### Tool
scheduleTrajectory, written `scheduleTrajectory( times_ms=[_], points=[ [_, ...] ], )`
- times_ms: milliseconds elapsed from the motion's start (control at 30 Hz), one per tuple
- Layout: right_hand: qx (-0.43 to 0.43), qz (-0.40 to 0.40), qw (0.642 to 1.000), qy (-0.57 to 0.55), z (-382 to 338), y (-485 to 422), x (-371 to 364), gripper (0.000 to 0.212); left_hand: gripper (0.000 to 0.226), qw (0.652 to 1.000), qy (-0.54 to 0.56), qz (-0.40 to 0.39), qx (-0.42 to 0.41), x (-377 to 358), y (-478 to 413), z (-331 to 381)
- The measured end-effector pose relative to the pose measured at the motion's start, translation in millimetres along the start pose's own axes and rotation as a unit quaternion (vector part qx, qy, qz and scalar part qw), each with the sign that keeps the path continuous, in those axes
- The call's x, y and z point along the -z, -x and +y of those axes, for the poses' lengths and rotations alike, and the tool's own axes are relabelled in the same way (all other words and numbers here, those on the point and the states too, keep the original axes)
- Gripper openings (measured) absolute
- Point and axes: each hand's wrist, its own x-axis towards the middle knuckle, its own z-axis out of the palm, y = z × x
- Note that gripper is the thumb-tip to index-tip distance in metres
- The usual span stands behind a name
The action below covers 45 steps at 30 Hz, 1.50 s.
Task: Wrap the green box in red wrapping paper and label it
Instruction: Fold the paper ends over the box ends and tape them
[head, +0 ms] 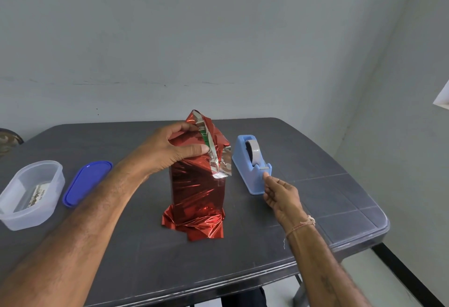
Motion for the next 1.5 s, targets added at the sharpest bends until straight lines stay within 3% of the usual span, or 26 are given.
scheduleTrajectory(
  times_ms=[633, 767, 933, 1067, 1167, 1300, 1367, 1433, 1500],
  points=[
    [0.048, 0.074, 0.995, 0.050, 11.1, -1.3, -10.1, 0.017, 0.076, 1.000, 0.004, -0.004, 0.004, -1.0, 1.0, 0.1],
    [0.070, 0.118, 0.984, 0.117, 20.9, 0.0, -7.6, 0.017, 0.077, 1.000, 0.004, -0.001, 0.007, 0.1, 1.9, 0.1],
    [0.005, -0.013, 0.999, 0.043, 12.4, 23.3, 6.0, 0.023, 0.075, 1.000, 0.001, 0.002, 0.008, 0.4, 1.6, -0.8],
    [0.063, -0.136, 0.987, 0.065, -24.1, 53.4, -10.4, 0.028, 0.075, 1.000, -0.004, 0.005, 0.003, 1.8, -0.5, -2.8],
    [0.186, -0.215, 0.937, 0.201, -81.5, 83.1, -44.1, 0.041, 0.077, 1.000, -0.015, 0.005, 0.003, 1.7, -1.7, -5.1],
    [0.288, -0.303, 0.837, 0.353, -144.6, 111.1, -99.1, 0.027, 0.074, 0.999, -0.031, 0.015, 0.002, 2.1, -1.8, -7.8],
    [0.322, -0.316, 0.770, 0.452, -158.4, 105.1, -125.0, 0.023, 0.072, 0.999, -0.040, 0.020, 0.001, 1.7, -0.7, -7.2],
    [0.351, -0.323, 0.677, 0.560, -164.9, 92.6, -145.7, 0.023, 0.076, 0.999, -0.042, 0.017, -0.001, 1.2, 0.0, -5.6],
    [0.347, -0.327, 0.616, 0.626, -168.7, 83.7, -160.2, 0.023, 0.069, 0.999, -0.045, 0.012, -0.003, 1.1, 0.7, -3.7]
  ],
)
